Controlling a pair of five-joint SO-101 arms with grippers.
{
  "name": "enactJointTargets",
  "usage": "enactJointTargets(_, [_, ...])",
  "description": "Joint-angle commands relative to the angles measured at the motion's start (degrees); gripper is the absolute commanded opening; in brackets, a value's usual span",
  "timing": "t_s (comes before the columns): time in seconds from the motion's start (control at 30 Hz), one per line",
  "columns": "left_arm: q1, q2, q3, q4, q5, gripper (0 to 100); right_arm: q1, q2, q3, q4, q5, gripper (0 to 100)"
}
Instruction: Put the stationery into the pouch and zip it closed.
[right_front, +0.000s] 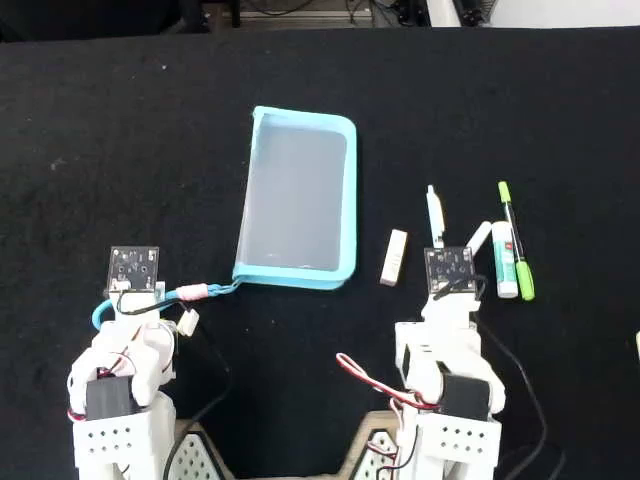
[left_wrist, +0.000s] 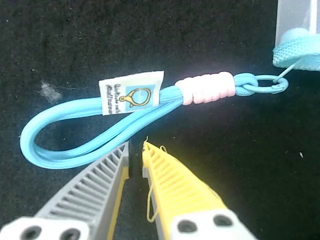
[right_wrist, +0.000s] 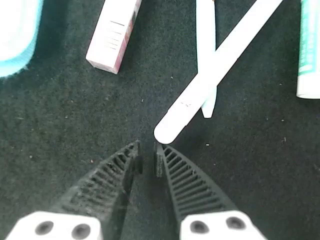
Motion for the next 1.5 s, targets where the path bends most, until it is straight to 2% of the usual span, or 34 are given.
enactJointTargets(0.0, [-0.5,0.0,1.3,0.3,0.0,6,1.0,-5.5,-0.3,0.4,-0.4,5.4])
enactJointTargets(0.6, [-0.5,0.0,1.3,0.3,0.0,6,0.7,-5.5,-0.3,0.2,-0.2,5.6])
enactJointTargets(1.1, [-0.2,0.0,1.3,0.3,0.1,6,-18.3,-5.5,-0.3,-9.7,-0.1,5.7])
enactJointTargets(1.4, [-1.0,-0.1,0.8,-0.9,-0.3,6,-23.4,-5.5,-0.6,-21.4,0.0,5.7])
enactJointTargets(1.47, [-4.7,-0.1,-0.2,-4.3,-0.3,6,-21.8,-5.4,-2.2,-22.0,0.0,5.7])
